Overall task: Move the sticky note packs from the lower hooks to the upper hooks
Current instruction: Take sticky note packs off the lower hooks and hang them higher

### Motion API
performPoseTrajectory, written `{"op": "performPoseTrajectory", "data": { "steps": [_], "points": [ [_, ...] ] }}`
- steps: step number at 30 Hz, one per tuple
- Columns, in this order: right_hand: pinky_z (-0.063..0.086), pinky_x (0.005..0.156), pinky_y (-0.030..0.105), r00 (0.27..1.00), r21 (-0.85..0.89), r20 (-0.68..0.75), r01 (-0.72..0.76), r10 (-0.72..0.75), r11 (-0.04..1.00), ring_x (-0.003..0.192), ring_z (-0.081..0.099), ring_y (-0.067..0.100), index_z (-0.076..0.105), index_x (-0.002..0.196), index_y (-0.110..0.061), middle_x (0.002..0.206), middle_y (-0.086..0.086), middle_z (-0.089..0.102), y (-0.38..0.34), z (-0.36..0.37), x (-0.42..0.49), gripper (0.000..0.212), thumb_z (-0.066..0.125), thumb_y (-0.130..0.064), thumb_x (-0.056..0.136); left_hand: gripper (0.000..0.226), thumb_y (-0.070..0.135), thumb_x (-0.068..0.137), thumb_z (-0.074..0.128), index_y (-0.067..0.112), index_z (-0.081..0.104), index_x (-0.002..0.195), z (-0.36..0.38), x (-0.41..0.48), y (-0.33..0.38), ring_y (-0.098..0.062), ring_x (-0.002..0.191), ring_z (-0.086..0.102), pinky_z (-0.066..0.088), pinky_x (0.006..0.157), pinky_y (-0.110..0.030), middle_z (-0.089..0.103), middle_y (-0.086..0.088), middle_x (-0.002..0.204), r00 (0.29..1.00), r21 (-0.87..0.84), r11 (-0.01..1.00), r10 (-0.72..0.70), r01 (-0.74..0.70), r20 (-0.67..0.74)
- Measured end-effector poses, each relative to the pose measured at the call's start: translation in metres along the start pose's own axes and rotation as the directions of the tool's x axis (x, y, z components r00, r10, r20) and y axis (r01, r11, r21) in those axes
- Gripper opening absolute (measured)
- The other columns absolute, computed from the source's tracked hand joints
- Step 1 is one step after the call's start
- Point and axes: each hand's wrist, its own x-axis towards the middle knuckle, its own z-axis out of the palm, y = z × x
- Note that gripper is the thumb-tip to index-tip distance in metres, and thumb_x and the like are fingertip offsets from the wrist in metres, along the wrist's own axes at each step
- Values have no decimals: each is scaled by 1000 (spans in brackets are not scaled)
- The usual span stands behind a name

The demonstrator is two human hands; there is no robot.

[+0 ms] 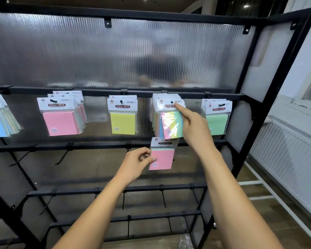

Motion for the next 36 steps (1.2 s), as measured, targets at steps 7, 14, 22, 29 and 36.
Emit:
{"op": "performPoseTrajectory", "data": {
  "steps": [7,14,22,29,36],
  "points": [
    [36,73,34,1000,-100,7,-28,29,995,86,49,27,44,141,-47,92,8,54,-3,7,4,54,29,-12,102,10,28,85,72,21,71,93,0,2,-3,-3,64,44,37,62,-16,59,8,74,1000,20,1000,-4,4,-2],
    [33,67,35,1000,-160,8,-24,26,987,81,46,25,40,143,-46,88,7,51,-4,9,-2,52,29,-14,103,7,27,85,72,21,70,89,1,0,-4,-2,62,43,36,61,-14,55,12,69,1000,8,1000,-1,1,2],
    [36,64,34,997,-20,-68,-28,27,999,78,49,21,16,149,-50,94,5,53,1,28,-36,51,32,-32,105,7,29,84,73,23,70,87,6,-7,-7,-1,61,41,35,59,-12,54,9,68,1000,13,1000,-10,10,0],
    [42,71,31,984,114,-31,-169,174,979,82,57,12,24,152,-27,81,-9,57,18,27,-65,59,50,-29,99,6,26,85,73,20,70,87,8,-18,-9,1,59,42,36,59,-10,50,16,62,1000,0,1000,-23,23,-9],
    [48,76,23,925,92,256,-311,279,946,82,59,9,56,125,-17,95,-6,64,45,52,-117,39,58,-41,94,3,21,86,71,23,71,88,4,-29,-10,-1,59,41,35,59,-11,55,20,61,998,-57,998,-44,41,-44]
  ]
}}
